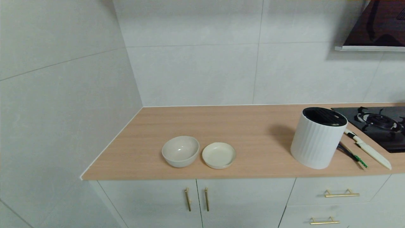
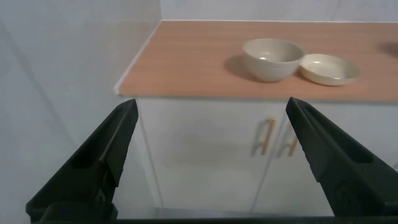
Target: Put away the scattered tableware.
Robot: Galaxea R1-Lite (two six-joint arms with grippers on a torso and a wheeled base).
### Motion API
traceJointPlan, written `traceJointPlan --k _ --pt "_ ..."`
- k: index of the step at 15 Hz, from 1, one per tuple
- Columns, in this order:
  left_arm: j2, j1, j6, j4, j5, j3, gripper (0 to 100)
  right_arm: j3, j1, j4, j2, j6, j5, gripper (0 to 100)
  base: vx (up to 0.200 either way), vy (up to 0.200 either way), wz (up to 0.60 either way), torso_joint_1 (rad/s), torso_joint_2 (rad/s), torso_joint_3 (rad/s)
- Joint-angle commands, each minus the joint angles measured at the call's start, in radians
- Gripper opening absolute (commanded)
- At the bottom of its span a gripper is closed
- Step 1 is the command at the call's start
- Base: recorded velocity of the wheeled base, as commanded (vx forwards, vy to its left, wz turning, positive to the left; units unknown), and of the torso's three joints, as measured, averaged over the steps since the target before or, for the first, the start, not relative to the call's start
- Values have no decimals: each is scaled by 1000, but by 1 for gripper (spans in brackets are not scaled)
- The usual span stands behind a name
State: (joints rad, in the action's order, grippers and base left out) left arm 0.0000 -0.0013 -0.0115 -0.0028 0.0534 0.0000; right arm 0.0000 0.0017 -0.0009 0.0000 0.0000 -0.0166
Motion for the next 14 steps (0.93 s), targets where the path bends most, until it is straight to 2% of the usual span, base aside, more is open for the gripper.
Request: traceJointPlan --k 1,2,14 --pt "2 1 -1 0 2 0 100 0 0 -1 0 0 0 100 0 200 0 7 -2 2" --pt "2 0 1 0 0 0 100 0 0 -1 0 0 0 100 0 200 0 -2 -2 7" --pt "2 0 1 0 0 0 100 0 0 -1 0 0 0 100 0 0 0 0 0 0"
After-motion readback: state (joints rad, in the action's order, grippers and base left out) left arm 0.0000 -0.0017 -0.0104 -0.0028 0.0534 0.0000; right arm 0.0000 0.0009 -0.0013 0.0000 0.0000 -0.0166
